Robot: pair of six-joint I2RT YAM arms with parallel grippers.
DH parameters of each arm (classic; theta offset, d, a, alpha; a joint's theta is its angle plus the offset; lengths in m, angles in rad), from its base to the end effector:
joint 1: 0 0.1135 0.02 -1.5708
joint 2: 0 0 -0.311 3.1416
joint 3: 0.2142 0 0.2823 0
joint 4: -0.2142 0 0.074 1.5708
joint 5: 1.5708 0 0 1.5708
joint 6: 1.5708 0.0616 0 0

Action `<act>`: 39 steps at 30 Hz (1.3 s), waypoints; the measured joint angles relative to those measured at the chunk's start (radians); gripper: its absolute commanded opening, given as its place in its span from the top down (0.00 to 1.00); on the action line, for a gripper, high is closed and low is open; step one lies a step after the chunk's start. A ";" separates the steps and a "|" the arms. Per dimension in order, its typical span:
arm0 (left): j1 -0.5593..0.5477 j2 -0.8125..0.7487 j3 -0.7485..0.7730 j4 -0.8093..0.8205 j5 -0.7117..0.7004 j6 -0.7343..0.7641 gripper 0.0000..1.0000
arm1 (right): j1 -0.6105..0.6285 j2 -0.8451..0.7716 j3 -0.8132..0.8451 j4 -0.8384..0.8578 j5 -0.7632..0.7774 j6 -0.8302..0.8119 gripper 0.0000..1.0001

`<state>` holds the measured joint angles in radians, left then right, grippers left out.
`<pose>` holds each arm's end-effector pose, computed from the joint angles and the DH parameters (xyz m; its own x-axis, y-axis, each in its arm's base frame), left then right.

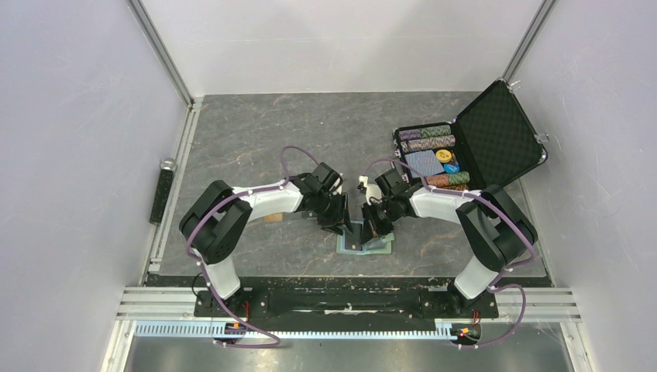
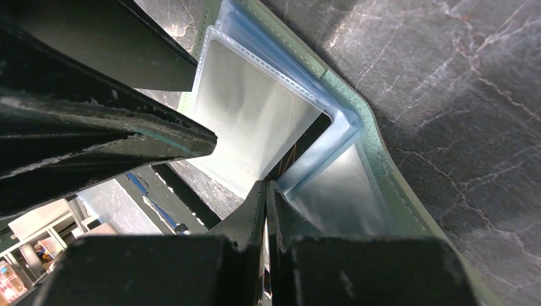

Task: Put the credit cards into the card holder
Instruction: Turn over the card slot in the card holder.

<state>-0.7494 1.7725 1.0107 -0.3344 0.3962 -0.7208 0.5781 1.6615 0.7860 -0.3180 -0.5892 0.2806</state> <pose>0.2643 -0.2784 0.1549 -0.9892 0.0888 -0.1168 0.1394 0.8170 -0.5595 0.2469 0.2019 0.1334 -0.9214 -0.3263 -0.2109 -0.3857 0.7023 0.5984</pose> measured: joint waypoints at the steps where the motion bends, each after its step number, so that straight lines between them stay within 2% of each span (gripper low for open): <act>1: 0.000 0.005 0.001 0.000 0.001 0.000 0.58 | 0.000 0.002 0.000 0.002 -0.001 0.000 1.00; 6: 0.000 0.010 0.003 0.000 0.007 0.000 0.71 | -0.002 0.005 0.000 0.004 -0.009 0.000 1.00; 11: 0.000 0.014 0.006 0.017 0.034 0.000 0.97 | -0.004 0.008 0.000 0.006 -0.017 0.000 1.00; 12: 0.000 0.014 0.008 0.019 0.041 -0.001 0.98 | -0.005 0.008 0.000 0.006 -0.018 0.000 1.00; 16: 0.000 0.014 0.029 0.017 0.066 -0.001 0.98 | -0.005 0.008 0.003 0.002 -0.032 0.000 1.00; 22: -0.006 0.014 0.084 -0.093 0.013 0.020 0.98 | -0.011 0.008 0.008 0.001 -0.039 0.001 1.00; 31: -0.006 -0.001 0.112 -0.204 -0.060 0.027 0.98 | -0.044 -0.010 0.041 -0.121 0.039 -0.040 1.00; 36: -0.008 -0.001 0.137 -0.231 -0.064 0.027 0.79 | -0.050 -0.024 0.051 -0.186 0.108 -0.069 1.00; 39: -0.011 0.000 0.152 -0.242 -0.064 0.027 0.74 | -0.050 -0.029 0.051 -0.208 0.123 -0.074 1.00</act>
<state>-0.7605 1.7721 1.1625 -0.5766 0.3317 -0.6937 0.5282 1.6321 0.8368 -0.5255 -0.4664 0.2062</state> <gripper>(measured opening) 0.219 0.004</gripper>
